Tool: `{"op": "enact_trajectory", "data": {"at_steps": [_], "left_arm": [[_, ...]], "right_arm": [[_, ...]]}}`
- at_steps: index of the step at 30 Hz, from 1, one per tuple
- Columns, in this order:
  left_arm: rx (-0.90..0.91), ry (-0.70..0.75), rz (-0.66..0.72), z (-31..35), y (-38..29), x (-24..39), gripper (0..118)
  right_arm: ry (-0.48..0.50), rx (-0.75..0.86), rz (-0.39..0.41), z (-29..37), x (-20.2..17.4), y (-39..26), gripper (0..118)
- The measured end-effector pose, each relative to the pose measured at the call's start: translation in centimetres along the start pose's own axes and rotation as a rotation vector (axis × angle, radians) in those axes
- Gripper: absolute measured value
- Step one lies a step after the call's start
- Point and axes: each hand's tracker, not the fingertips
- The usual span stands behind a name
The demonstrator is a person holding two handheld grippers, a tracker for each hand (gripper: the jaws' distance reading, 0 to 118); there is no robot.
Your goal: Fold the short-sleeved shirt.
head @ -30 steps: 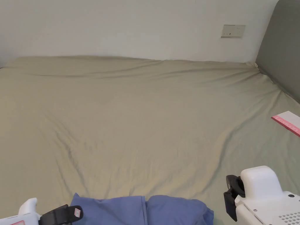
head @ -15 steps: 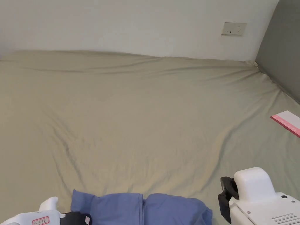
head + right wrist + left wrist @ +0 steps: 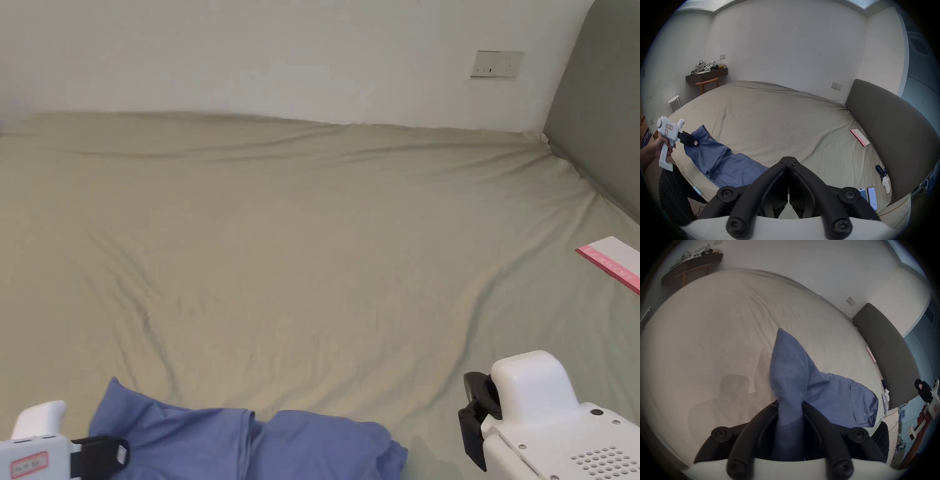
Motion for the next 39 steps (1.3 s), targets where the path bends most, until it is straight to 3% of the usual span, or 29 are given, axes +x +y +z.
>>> {"op": "enact_trajectory", "data": {"at_steps": [4,9,11,15,19,23,26,30,32,34,36,37,39], "left_arm": [[0.041,0.197,-0.028,4.0,2.3,-0.7,12],[0.104,0.373,-0.176,9.2,5.0,2.2,12],[0.11,0.353,-0.185,10.4,5.6,4.2,13],[0.072,0.162,-0.204,10.0,5.5,8.8,13],[0.026,0.136,-0.318,5.9,4.1,13.4,13],[-0.092,0.052,-0.319,-0.5,1.9,16.2,13],[-0.178,0.069,-0.377,-5.5,-1.0,18.3,13],[-0.213,0.124,-0.353,-9.4,-3.7,19.9,13],[-0.184,0.161,-0.32,-9.7,-4.2,20.4,33],[-0.164,0.092,-0.264,-8.9,-4.3,20.9,62],[-0.193,-0.118,-0.187,-8.1,-3.8,20.2,68],[-0.211,-0.206,-0.139,-7.6,-3.3,19.7,82],[-0.169,-0.288,-0.038,-6.0,-2.4,19.2,91]], "right_arm": [[0.003,0.011,-0.008,0.2,0.0,0.0,3],[0.018,0.02,-0.021,0.1,-0.3,0.0,3],[0.026,0.02,-0.021,0.0,-0.4,-0.1,3],[0.044,0.024,-0.017,0.1,-0.7,0.0,3],[0.045,0.029,-0.026,0.5,-0.4,-0.2,3],[0.033,0.02,-0.037,0.5,0.3,-0.6,3],[0.02,0.011,-0.04,0.5,0.8,-0.9,3],[0.011,0.004,-0.05,0.3,1.3,-1.3,3],[0.01,0.001,-0.059,0.1,1.4,-1.4,3],[0.009,-0.003,-0.063,-0.1,1.5,-1.5,3],[0.013,-0.008,-0.064,-0.3,1.5,-1.5,3],[0.016,-0.01,-0.063,-0.4,1.5,-1.5,3],[0.027,-0.016,-0.055,-0.5,1.4,-1.3,3]]}}
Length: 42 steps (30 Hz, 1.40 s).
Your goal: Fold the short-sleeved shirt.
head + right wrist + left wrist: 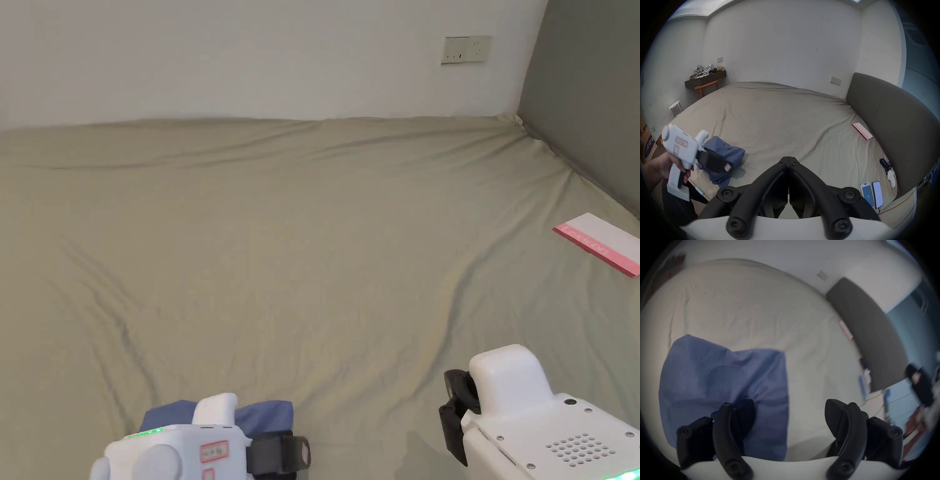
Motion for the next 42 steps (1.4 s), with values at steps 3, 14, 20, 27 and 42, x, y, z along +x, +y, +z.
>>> {"op": "enact_trajectory", "data": {"at_steps": [3,14,20,27,42], "left_arm": [[0.155,-0.02,0.03,3.1,1.1,-0.5,91],[0.251,0.388,-0.276,2.2,-1.1,-1.9,0],[0.149,0.479,-0.418,-4.6,-5.4,-1.0,0],[0.218,0.566,-0.592,-5.5,-8.3,2.1,0],[0.203,0.176,-0.443,1.2,-9.8,2.5,0]], "right_arm": [[0.003,0.005,0.008,0.0,-0.2,0.2,3],[0.012,-0.005,0.02,0.0,-0.6,0.3,3],[0.012,-0.015,0.027,0.3,-0.7,0.0,3],[0.009,-0.017,0.018,0.2,-0.5,-0.4,3],[0.189,0.027,-0.015,-4.4,-3.5,1.2,2]]}}
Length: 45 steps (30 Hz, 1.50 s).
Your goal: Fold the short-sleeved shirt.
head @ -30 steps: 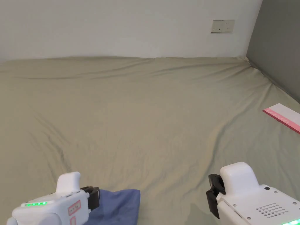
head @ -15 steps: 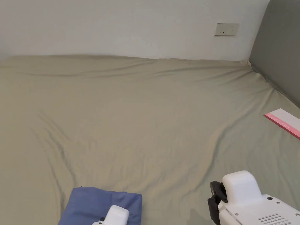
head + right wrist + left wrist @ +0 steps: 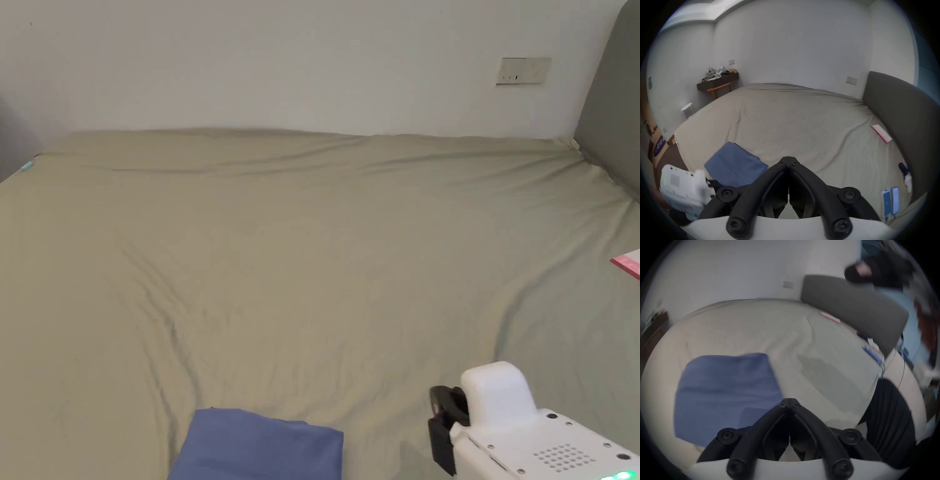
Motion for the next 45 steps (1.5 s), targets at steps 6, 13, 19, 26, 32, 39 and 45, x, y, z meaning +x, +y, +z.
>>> {"op": "enact_trajectory", "data": {"at_steps": [6,13,19,26,32,39,45], "left_arm": [[0.127,0.215,0.123,5.2,2.0,-9.3,0],[0.111,0.279,0.25,7.4,0.9,-16.0,0],[0.06,0.138,0.439,7.2,0.6,-20.2,3],[-0.08,-0.233,0.684,2.6,0.4,-25.7,117],[-0.203,-0.49,0.974,-4.2,-0.6,-26.4,113],[-0.313,-0.331,0.858,-6.5,-0.6,-23.9,28],[-0.236,-0.395,0.906,-4.6,-0.6,-22.2,28]], "right_arm": [[0.205,-0.069,0.01,-6.3,-4.3,-1.8,2],[0.281,-0.313,0.027,-14.1,-10.1,-6.0,2],[0.319,-0.38,0.038,-16.6,-10.8,-8.9,2],[0.342,-0.409,-0.002,-16.8,-10.2,-8.9,2],[0.363,-0.404,-0.004,-16.9,-9.7,-9.1,2],[0.381,-0.418,0.007,-17.5,-9.6,-8.5,2],[0.382,-0.442,0.029,-16.8,-9.2,-6.6,2]]}}
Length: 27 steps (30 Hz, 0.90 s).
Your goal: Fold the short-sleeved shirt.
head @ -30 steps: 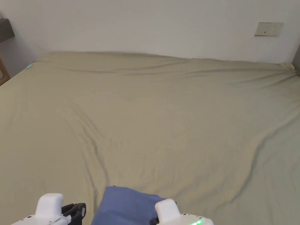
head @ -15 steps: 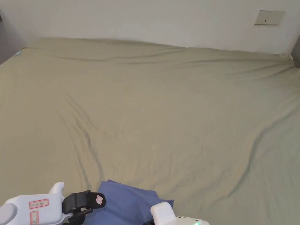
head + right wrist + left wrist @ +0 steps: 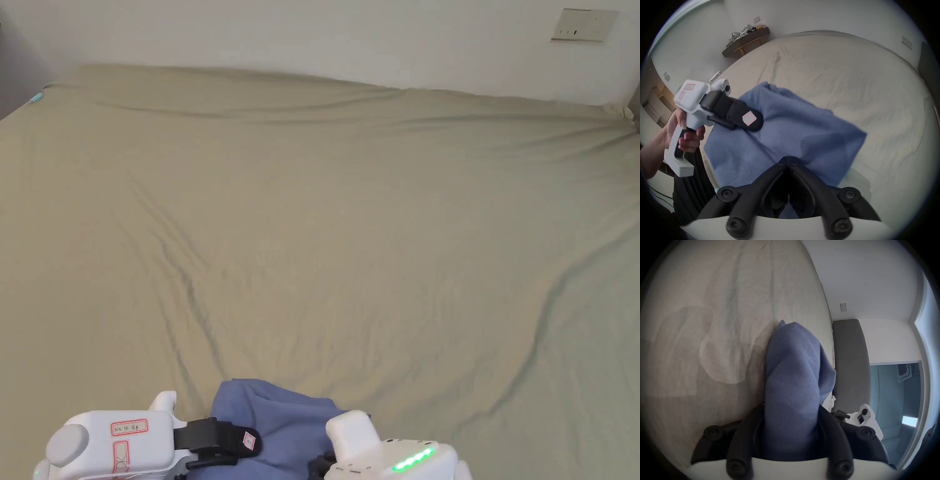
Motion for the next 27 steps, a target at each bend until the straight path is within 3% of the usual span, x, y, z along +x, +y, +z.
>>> {"op": "enact_trajectory", "data": {"at_steps": [4,7,9,15,18,27], "left_arm": [[0.019,0.005,0.024,2.1,-0.1,1.0,28],[0.027,-0.052,0.114,3.3,-0.9,1.0,28],[0.045,-0.039,0.101,4.7,-2.1,2.5,29],[0.172,0.189,-0.032,8.7,-2.3,2.3,29],[0.214,0.157,0.062,11.2,-2.7,0.5,29],[0.332,0.564,-0.127,17.9,-3.5,-1.8,29]], "right_arm": [[-0.064,0.148,-0.021,4.8,1.1,2.1,2],[-0.184,0.28,0.037,9.4,0.9,4.0,2],[-0.242,0.346,0.072,12.2,0.5,5.3,2],[-0.443,0.488,0.159,17.3,-2.8,6.7,2],[-0.482,0.508,0.164,18.3,-4.7,6.9,2],[-0.451,0.56,0.162,17.6,-8.7,6.9,2]]}}
